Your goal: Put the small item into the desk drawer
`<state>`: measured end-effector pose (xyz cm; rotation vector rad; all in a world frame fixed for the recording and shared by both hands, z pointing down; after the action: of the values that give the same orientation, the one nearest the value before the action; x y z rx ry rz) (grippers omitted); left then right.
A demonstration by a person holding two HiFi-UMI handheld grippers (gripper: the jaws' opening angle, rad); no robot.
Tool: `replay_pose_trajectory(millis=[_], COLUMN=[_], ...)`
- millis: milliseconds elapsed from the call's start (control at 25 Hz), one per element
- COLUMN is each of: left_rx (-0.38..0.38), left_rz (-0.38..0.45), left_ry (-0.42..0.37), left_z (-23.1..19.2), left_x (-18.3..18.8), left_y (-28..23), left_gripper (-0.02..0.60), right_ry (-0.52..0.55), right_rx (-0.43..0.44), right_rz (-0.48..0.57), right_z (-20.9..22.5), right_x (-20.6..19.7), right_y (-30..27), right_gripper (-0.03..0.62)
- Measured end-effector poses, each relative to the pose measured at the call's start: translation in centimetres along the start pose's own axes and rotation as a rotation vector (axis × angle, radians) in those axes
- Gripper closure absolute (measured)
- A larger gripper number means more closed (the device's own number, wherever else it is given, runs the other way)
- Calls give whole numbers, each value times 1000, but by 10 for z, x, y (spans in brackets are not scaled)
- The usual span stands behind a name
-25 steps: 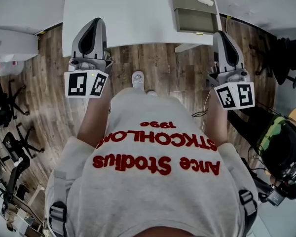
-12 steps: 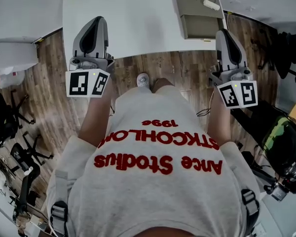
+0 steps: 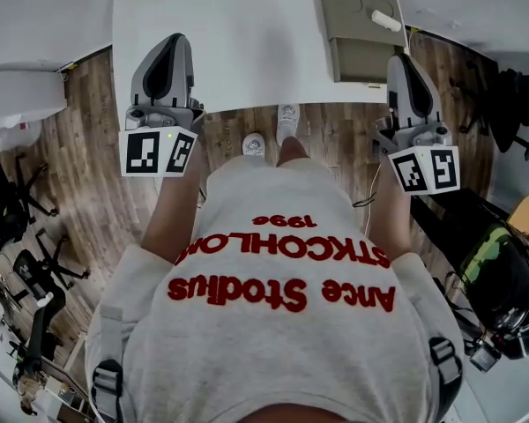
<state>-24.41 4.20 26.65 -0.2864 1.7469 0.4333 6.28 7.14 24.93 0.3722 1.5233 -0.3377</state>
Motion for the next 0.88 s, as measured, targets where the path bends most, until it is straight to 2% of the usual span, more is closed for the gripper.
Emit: replay_pose_trajectory(millis=[360, 880], left_rx=[64, 152], left_rz=[32, 40], left_ry=[-44, -72], left_z=[-7, 1], left_x=[10, -5], left_y=[-33, -116], left_gripper=[575, 575], right_ry=[-10, -30], right_rx=[56, 157], right_rz=[40, 53], right_z=[37, 118], right_x=[4, 4], right_y=[-41, -104], right_gripper=[583, 582])
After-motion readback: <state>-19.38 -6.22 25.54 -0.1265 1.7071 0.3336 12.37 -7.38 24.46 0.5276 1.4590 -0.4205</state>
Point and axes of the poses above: the fingertips, and each gripper's own axes: y backward along the fingers, z to its right, x out of its top, the point moved 1 cm from there along y, backward along the fingers, and after that the axes turned 6 degrees about y, right-handed, at the moved point
